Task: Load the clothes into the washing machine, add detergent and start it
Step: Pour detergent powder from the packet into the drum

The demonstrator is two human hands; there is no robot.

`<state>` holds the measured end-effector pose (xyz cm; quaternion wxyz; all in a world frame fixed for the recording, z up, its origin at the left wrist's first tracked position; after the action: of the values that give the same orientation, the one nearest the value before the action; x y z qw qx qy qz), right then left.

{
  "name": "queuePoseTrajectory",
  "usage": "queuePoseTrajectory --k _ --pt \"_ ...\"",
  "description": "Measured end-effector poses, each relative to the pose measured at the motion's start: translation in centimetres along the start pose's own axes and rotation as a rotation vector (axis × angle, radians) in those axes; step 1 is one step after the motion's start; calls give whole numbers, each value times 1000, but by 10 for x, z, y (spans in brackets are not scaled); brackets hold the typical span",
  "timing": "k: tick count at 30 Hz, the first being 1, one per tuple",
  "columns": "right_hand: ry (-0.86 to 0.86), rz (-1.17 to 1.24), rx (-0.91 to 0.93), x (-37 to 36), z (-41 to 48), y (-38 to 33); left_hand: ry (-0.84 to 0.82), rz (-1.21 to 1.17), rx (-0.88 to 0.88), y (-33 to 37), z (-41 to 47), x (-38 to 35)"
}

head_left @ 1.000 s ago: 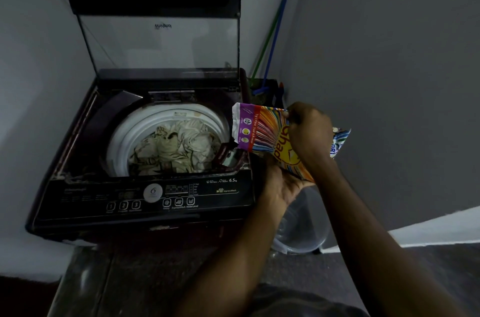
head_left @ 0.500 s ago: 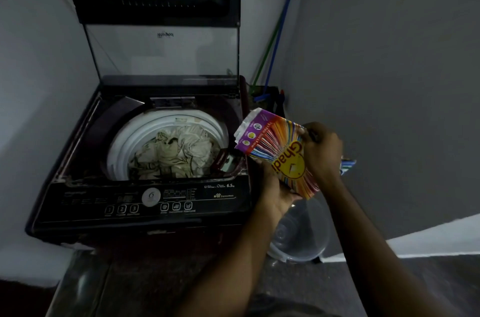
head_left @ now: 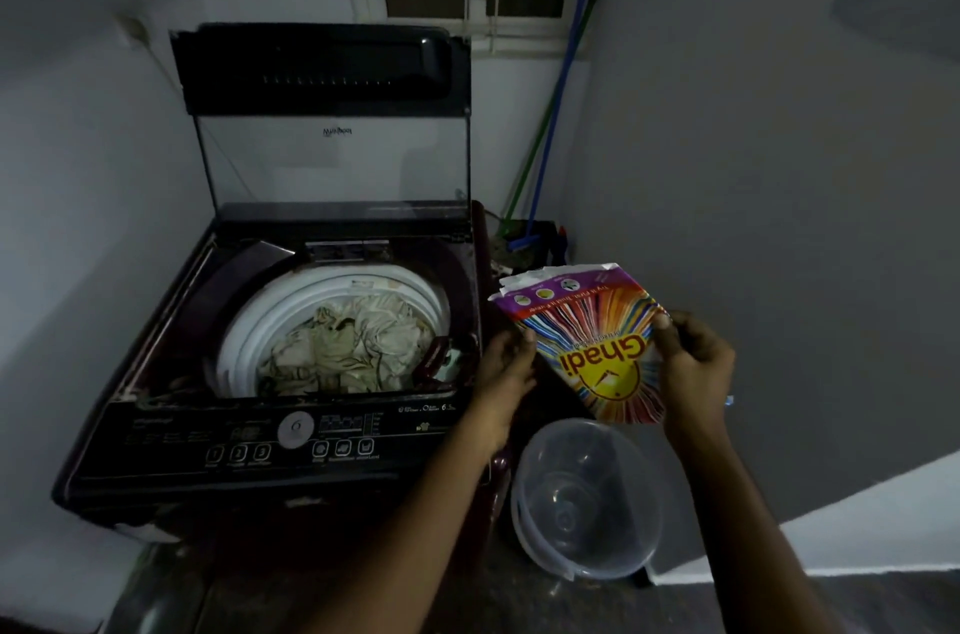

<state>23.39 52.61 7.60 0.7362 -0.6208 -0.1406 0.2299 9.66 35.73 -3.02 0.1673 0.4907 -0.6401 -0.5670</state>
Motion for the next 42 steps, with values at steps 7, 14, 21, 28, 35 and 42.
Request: queuePoseTrajectory --k 7,14,21,28,35,42 --pt "-54 50 2 9 7 -8 -104 297 -429 108 -16 3" --pt "-92 126 -90 13 5 10 -60 609 -661 146 -32 -13" --pt "-57 139 -207 21 1 41 8 861 -729 154 -39 -38" --pt "7 -33 -318 23 0 66 17 1143 -752 148 -47 -69" --pt "-179 -180 -51 6 23 -9 39 1326 -852 149 -44 -85" --pt "-385 -1083 348 -46 9 -44 -12 1379 -880 145 -46 -95"
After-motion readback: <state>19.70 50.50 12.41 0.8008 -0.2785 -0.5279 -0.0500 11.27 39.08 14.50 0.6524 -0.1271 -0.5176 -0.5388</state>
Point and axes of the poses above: each hand's wrist, its own z-axis towards the middle knuckle, its own x-axis out of the back of the hand, y = z × x, the point moved 10 cm from there along z, towards the middle knuckle, and after that the axes turned 2 degrees about -x, right-handed, at the moved point
